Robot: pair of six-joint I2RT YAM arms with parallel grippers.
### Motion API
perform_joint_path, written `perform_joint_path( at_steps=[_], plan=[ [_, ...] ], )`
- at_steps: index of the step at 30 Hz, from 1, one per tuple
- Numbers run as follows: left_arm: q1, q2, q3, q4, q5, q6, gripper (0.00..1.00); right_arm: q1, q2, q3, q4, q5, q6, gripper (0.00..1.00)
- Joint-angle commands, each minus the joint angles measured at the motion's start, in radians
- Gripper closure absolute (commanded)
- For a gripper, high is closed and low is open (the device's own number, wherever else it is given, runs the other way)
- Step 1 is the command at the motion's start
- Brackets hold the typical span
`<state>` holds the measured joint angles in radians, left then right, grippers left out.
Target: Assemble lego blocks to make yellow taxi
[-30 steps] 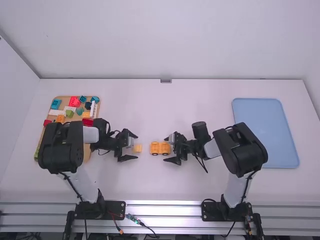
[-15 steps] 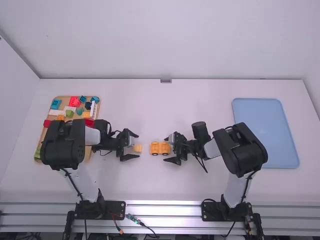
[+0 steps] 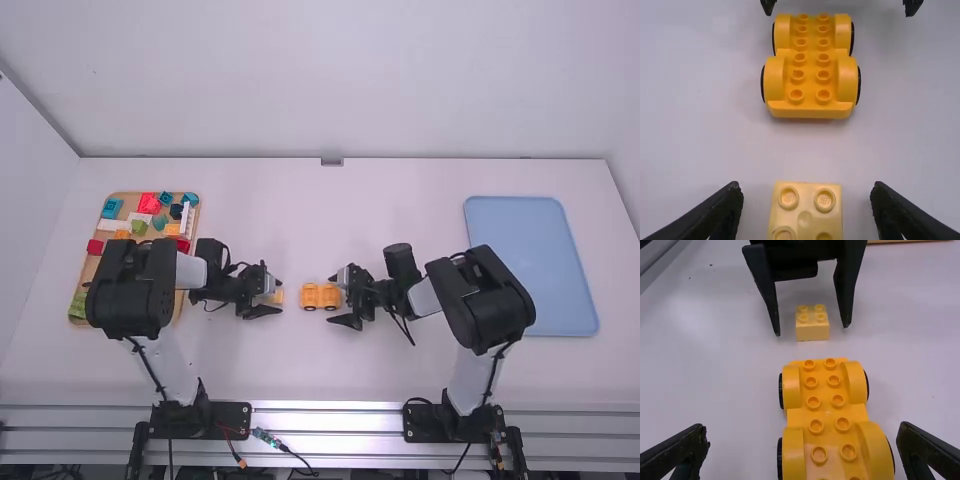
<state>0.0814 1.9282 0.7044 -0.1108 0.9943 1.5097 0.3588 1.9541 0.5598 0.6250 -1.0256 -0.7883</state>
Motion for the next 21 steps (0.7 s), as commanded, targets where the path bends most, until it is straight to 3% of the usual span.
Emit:
perform_joint_path(
  at_steps=[1, 2, 6, 14, 21],
  plan=[
    [0.002, 0.023, 0.009, -0.005, 0.003, -0.002, 0.38, -0.001, 0.018, 0.009, -0.003, -0.006, 0.007, 0.01],
    [0.002, 0.023, 0.008, -0.005, 0.003, -0.002, 0.43, 0.0, 0.018, 0.009, -0.003, -0.006, 0.006, 0.01],
    [0.0, 0.023, 0.008, -0.003, 0.003, -0.002, 0.44, -0.001, 0.018, 0.009, -0.003, -0.006, 0.006, 0.01],
    [-0.002, 0.023, 0.011, -0.001, 0.003, -0.003, 0.61, 0.001, 0.018, 0.009, -0.004, -0.006, 0.007, 0.01],
    [-0.002, 0.023, 0.011, -0.001, 0.002, -0.002, 0.68, 0.001, 0.018, 0.009, -0.004, -0.005, 0.007, 0.01]
  ],
)
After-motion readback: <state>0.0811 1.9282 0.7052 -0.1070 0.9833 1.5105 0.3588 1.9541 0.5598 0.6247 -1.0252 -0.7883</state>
